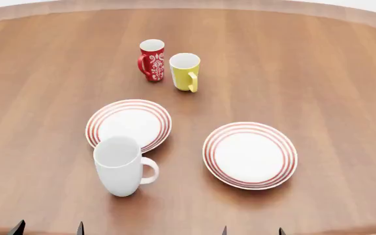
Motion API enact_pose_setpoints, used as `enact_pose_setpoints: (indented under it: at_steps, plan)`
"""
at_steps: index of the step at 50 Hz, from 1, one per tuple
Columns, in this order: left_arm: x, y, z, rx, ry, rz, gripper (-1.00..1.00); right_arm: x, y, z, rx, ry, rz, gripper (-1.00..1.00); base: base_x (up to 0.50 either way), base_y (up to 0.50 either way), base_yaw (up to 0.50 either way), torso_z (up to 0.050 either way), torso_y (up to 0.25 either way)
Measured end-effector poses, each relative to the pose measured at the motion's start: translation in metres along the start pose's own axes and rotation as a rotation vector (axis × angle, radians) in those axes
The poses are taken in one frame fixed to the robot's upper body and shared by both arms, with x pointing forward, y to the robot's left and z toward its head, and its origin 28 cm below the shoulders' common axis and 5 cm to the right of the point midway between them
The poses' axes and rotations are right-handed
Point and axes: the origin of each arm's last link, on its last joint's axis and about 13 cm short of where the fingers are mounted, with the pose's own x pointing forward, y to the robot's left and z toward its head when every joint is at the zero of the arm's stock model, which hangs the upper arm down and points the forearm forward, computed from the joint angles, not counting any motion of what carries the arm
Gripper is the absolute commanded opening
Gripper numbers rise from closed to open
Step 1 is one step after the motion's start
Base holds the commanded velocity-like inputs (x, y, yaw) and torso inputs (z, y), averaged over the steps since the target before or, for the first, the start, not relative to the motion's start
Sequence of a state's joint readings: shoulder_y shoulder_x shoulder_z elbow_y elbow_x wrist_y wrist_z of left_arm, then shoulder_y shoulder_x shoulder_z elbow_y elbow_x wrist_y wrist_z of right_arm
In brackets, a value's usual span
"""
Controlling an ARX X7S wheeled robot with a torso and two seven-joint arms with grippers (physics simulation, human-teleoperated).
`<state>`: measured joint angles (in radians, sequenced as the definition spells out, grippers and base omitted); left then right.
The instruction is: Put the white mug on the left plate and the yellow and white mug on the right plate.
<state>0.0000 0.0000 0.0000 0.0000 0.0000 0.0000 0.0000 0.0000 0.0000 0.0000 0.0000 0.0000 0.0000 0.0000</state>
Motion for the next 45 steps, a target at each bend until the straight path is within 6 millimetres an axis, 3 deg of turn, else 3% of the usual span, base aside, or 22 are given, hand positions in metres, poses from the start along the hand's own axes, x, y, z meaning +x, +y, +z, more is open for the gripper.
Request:
enact_pose_setpoints:
  at_steps: [11, 27, 39, 45]
  plan:
    - [0.0, -0.001, 0.004, -0.005, -0.002, -0.002, 1.0, -0.001, -0.002, 0.005, 0.02, -0.019, -0.017, 1.0, 0.0, 0.0, 0.0, 0.0, 0.0]
    - [0.007, 0.008, 0.051, -0.05, -0.098, 0.015, 1.0, -0.01, -0.023, 0.044, 0.067, -0.129, -0.097, 1.0, 0.01, 0.0, 0.0, 0.0, 0.0]
    - [0.006, 0.014, 0.063, -0.068, -0.117, 0.031, 1.0, -0.021, -0.028, 0.056, 0.075, -0.165, -0.117, 1.0, 0.44, 0.0, 0.0, 0.0, 0.0]
    - [0.006, 0.016, 0.067, -0.079, -0.115, 0.043, 1.0, -0.023, -0.029, 0.059, 0.075, -0.173, -0.125, 1.0, 0.0, 0.0, 0.0, 0.0, 0.0]
